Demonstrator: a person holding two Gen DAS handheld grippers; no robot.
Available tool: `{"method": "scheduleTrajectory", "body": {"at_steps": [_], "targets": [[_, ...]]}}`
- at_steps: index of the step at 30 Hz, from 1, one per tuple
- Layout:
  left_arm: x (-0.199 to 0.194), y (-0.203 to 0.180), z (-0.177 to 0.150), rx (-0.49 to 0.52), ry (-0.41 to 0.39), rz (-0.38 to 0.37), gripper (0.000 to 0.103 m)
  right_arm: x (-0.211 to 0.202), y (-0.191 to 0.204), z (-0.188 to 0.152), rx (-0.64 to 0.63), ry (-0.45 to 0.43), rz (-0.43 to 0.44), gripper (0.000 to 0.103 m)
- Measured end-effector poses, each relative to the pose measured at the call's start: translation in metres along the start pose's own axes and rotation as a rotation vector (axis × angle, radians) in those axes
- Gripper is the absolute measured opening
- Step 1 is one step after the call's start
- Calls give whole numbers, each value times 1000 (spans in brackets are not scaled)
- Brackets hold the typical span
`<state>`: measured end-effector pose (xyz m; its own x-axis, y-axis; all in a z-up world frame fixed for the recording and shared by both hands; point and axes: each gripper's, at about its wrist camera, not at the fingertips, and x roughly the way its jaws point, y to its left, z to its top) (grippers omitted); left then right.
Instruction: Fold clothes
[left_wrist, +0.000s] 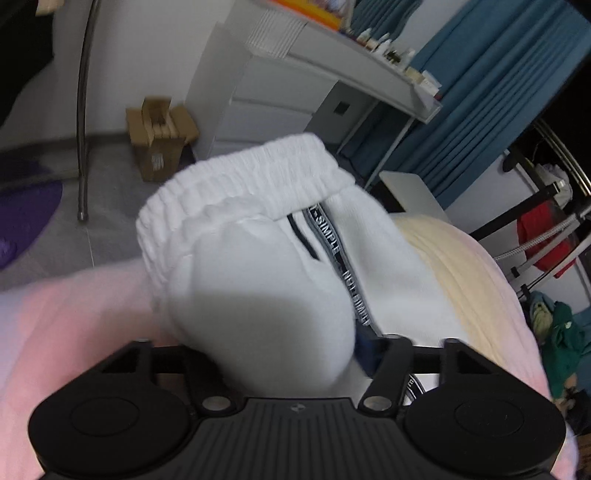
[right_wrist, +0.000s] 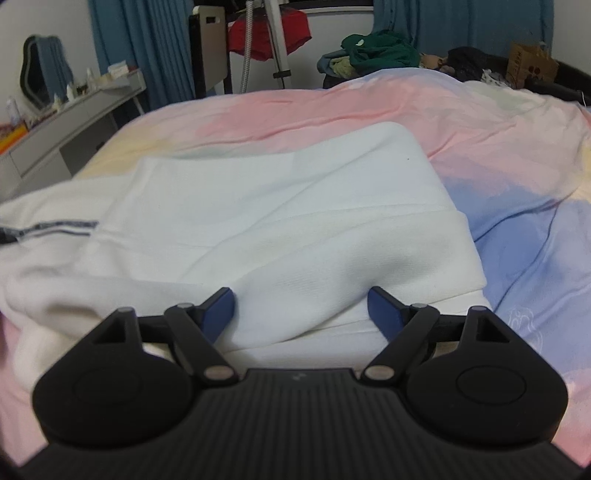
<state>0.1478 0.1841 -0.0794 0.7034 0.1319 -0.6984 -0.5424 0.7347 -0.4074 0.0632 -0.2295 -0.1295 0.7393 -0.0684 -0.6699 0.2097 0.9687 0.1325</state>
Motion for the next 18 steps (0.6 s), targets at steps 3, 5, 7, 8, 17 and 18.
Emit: {"method": "scheduleTrajectory", "body": {"at_steps": [3, 5, 7, 8, 17, 18], "targets": [[-27, -29, -7, 163, -97, -11, 24, 0, -2, 1, 2, 4, 1, 83], [-52, -50, -14, 277, -182, -30, 21, 0, -3, 1, 10, 6, 5, 83], [-82, -71, -21, 353, -255, -62, 20, -1, -4, 3, 27, 10, 8, 83], [-98, -82, -25, 389, -292, -80, 20, -2, -6, 5, 43, 12, 12, 83], [-230, -216, -145, 675, -537, -314, 20, -44, -81, 26, 429, -53, 60, 81], [-236, -229, -166, 708, -553, -333, 20, -50, -94, 28, 470, -71, 61, 81]]}}
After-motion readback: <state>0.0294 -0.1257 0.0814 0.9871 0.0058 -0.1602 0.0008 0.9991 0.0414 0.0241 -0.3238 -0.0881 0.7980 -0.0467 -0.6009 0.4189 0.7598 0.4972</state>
